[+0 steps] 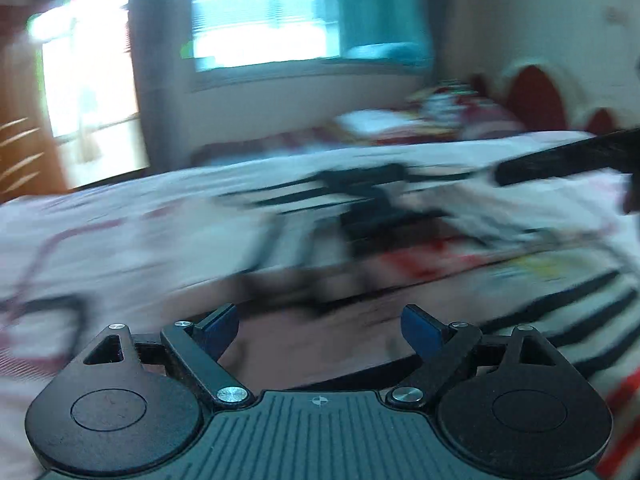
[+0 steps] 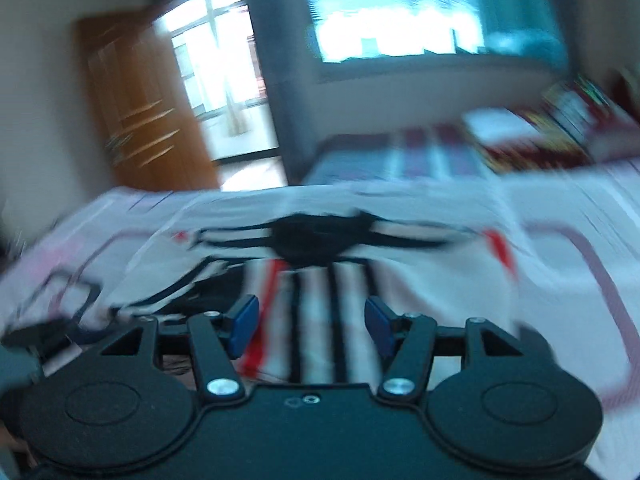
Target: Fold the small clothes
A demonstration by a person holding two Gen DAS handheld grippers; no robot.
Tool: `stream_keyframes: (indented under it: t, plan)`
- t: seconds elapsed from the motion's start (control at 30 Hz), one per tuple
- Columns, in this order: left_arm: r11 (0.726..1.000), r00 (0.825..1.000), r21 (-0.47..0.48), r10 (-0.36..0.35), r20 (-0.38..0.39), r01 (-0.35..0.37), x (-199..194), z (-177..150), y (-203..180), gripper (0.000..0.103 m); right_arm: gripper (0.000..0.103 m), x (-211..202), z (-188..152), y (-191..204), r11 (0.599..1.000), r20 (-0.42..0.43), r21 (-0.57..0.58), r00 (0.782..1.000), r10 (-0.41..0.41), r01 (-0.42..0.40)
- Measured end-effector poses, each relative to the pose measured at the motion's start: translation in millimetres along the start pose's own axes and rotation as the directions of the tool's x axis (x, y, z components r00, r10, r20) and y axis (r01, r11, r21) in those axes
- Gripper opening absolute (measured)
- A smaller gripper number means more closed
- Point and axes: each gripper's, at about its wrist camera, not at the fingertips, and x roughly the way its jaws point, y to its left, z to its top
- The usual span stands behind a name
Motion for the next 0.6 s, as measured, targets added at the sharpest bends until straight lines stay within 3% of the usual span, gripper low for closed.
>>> stream_keyframes:
  t: [0.13,0.23,0.3,0.4,0.43,0.5,0.6]
  plan:
    - [0.993,0.99,-0.01,0.116,-0.078,-0.117,17,-1,38,0.076,0.057,32,3,54,0.964,-0.008,-0.267,1.0,-0.002,0.0]
    - [0.99,0.986,0.028,0.143,-0.083,-0.142,27,5,46,0.074,0.056,58,-4,86,0.874,-0.05,-0.485,0.997,-0.06,0.028]
    - [0.987,0.981,0.0,0.158,-0.108,-0.159,37,9,52,0.061,0.05,72,-10,98,0.808,-0.047,-0.587,0.994,-0.102,0.055]
    - [0.988,0.981,-0.052,0.139,-0.134,-0.147,51,12,58,0.058,0.042,80,-13,107,0.766,-0.037,-0.641,0.994,-0.1,0.053]
    - [0.987,0.981,-0.054,0.14,-0.133,-0.148,53,13,58,0.057,0.036,84,-12,107,0.762,-0.043,-0.646,0.994,-0.104,0.052]
    - [0.987,0.981,-0.065,0.134,-0.138,-0.144,60,11,57,0.053,0.007,87,-11,103,0.776,-0.055,-0.629,0.992,-0.114,0.055]
    - [0.985,0.984,-0.118,0.11,-0.143,-0.127,63,10,62,0.05,0.007,75,-1,81,0.866,-0.012,-0.487,0.991,-0.135,0.113]
